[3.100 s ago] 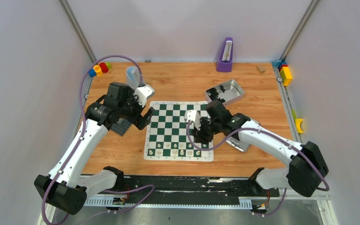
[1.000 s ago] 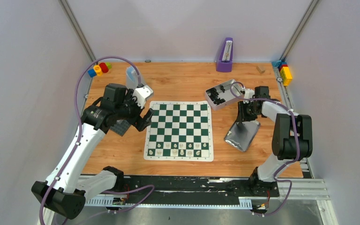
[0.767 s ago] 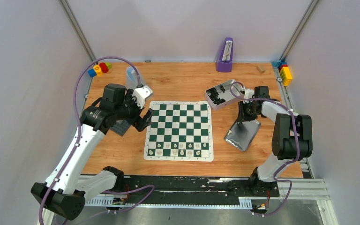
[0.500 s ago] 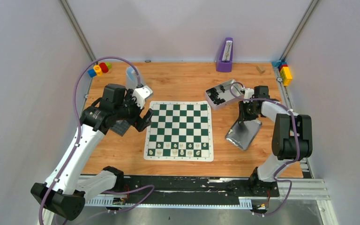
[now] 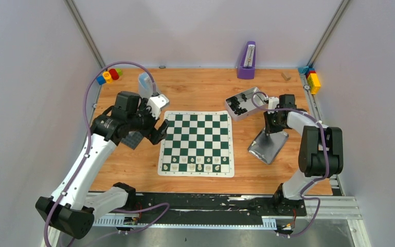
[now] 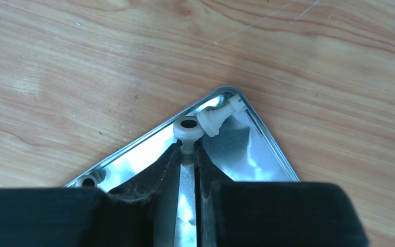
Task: Set up the chess pieces on the board
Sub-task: Pick up the chess piece from the storage box, then place the chess piece on the chessboard.
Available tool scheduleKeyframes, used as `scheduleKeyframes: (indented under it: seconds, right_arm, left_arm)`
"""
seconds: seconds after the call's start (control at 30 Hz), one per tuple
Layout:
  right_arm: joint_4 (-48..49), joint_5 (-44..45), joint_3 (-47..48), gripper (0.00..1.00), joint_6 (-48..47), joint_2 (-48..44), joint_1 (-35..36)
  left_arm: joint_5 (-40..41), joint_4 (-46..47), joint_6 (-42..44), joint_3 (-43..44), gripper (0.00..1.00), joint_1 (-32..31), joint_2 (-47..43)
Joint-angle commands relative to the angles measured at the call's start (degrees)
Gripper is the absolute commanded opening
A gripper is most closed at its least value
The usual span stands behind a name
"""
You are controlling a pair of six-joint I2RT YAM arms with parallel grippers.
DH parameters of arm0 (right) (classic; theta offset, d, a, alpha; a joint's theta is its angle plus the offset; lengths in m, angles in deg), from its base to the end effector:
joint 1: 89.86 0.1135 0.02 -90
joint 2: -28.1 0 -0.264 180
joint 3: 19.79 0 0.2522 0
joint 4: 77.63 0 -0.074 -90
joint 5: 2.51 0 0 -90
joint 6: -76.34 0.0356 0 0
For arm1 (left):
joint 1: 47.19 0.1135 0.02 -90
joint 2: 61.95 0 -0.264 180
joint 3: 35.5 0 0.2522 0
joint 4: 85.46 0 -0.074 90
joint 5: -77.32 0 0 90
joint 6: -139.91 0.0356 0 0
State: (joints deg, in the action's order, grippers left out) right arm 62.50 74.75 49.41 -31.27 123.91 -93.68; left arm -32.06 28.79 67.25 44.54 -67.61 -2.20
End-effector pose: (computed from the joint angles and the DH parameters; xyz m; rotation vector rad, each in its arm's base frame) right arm 0.3154 -0.0132 0.1635 -0.3853 2.6651 0.1911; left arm 0.1824 -0.0805 0.3523 0.9125 2.1623 -0.4254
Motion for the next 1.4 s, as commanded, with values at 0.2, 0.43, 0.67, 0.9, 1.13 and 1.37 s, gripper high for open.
scheduleKeyframes:
  seconds: [0.2, 0.43, 0.67, 0.9, 1.13, 1.37]
  right_arm:
    - [-10.80, -8.94, 0.31, 0.01, -9.46, -10.83, -0.05]
    - [-19.32, -28.18, 3.24, 0.00, -14.03, -17.94, 4.26]
    - [-14.68, -36.25, 9.58, 0.01, -9.23, -20.04, 21.92]
    - [-8.94, -34.79, 15.97, 0.01, -5.00, -17.16, 30.41]
    - [-7.19, -32.67, 18.84, 0.01, -4.61, -15.55, 33.05]
    - [-6.24, -30.44, 19.62, 0.01, -4.46, -15.29, 34.63]
  left_arm:
    - [-9.17, 6.02, 1.99, 0.64, 1.00, 0.38, 1.86]
    - [-21.99, 17.53, -5.75, -1.92, 0.99, 0.32, 4.22]
    - [-32.98, 31.42, -22.29, 1.18, 0.94, -1.48, 13.08]
    - [-39.95, 32.08, -33.67, 9.54, 0.92, -4.09, 26.10]
    - [-42.27, 32.18, -39.41, 12.25, 0.89, -6.20, 31.44]
    - [-43.97, 32.18, -41.82, 12.69, 0.76, -7.52, 33.38]
